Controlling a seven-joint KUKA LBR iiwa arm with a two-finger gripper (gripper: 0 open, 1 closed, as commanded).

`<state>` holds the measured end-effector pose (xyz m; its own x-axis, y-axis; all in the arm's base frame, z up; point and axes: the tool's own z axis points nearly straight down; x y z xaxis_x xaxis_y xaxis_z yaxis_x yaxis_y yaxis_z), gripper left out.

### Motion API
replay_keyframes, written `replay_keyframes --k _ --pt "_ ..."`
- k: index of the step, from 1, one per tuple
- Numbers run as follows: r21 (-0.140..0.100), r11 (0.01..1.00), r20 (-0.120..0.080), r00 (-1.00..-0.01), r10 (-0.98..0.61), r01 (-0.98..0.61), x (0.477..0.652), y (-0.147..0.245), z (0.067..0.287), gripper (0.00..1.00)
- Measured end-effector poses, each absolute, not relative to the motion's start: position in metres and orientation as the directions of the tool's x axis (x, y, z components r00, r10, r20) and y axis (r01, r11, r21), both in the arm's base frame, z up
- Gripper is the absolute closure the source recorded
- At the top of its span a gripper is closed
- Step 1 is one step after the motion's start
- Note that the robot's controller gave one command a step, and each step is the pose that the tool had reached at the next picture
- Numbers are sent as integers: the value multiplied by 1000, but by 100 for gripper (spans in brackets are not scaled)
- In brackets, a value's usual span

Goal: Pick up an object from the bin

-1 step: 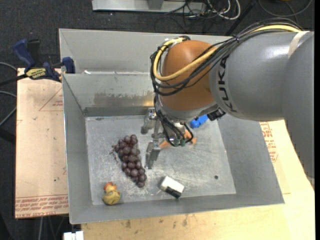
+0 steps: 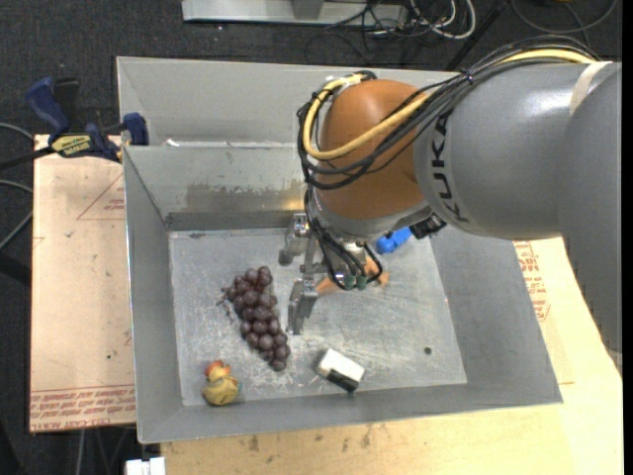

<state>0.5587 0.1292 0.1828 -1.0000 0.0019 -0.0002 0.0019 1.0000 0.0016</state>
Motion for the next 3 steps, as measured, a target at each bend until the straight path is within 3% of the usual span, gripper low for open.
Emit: replay_keyframes --k 1,2,3 --pt "1 997 -7 -997 -72 -72 567 137 159 0" --pt "1 984 -8 -984 -176 -176 563 168 101 0" --pt "2 980 -9 -980 -198 -198 564 175 89 0"
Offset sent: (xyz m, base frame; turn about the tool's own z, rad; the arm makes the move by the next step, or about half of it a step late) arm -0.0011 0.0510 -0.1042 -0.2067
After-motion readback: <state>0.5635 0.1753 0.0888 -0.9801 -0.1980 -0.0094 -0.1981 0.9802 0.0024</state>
